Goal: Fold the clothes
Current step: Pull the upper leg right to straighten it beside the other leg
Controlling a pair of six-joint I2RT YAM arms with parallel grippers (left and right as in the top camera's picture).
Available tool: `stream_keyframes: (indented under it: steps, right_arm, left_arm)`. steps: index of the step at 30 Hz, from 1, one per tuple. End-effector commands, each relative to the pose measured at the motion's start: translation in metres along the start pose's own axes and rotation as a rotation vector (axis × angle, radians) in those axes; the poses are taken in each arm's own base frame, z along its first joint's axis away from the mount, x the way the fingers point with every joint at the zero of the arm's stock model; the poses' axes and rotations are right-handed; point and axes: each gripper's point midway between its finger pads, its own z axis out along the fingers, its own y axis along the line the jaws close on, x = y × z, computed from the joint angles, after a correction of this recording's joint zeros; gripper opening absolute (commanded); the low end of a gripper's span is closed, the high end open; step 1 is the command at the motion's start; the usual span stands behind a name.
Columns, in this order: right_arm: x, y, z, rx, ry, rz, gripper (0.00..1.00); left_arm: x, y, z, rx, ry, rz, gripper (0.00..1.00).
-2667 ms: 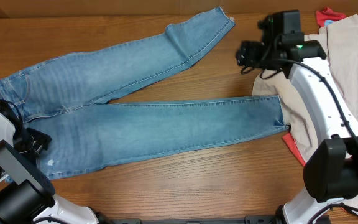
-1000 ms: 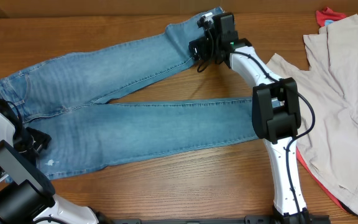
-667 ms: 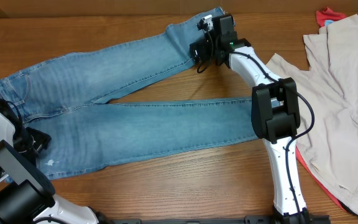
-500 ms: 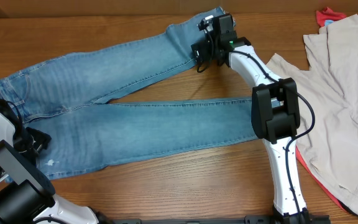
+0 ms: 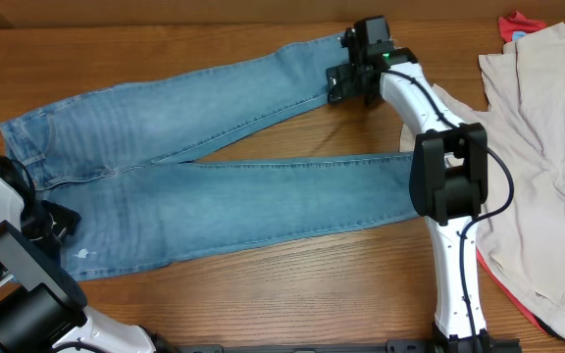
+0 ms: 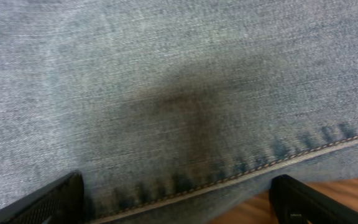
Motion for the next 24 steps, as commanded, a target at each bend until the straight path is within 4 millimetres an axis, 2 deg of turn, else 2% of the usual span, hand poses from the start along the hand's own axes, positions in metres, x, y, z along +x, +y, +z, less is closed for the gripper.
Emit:
stream_keyframes:
  steps: [1, 4, 7, 12, 18, 21, 24]
  right_arm:
    - [0.061, -0.049, 0.028, 0.123, 0.178, 0.073, 1.00]
    - [0.071, -0.053, 0.025, 0.131, 0.221, 0.100, 1.00]
    - [0.086, -0.058, 0.021, 0.178, 0.278, 0.148, 0.92]
    - [0.112, -0.064, 0.007, 0.247, 0.384, 0.229, 0.91]
    - [0.134, -0.073, -0.018, 0.341, 0.482, 0.283, 0.92]
    - [0.140, -0.074, -0.028, 0.355, 0.516, 0.297, 0.92]
    - [0.137, -0.073, -0.034, 0.357, 0.511, 0.308, 0.93]
  left_arm:
    - [-0.005, -0.004, -0.001, 0.008, -0.006, 0.019, 0.77]
    - [-0.006, -0.004, -0.001, 0.008, -0.007, 0.019, 0.77]
    - [-0.007, -0.004, -0.001, 0.010, -0.013, 0.018, 0.78]
    - [-0.013, -0.007, -0.001, 0.022, -0.037, 0.013, 0.78]
    - [-0.022, -0.012, -0.001, 0.039, -0.072, 0.016, 0.79]
    - [-0.025, -0.013, -0.002, 0.043, -0.085, 0.038, 0.79]
    - [-0.027, -0.015, -0.002, 0.050, -0.094, 0.038, 0.79]
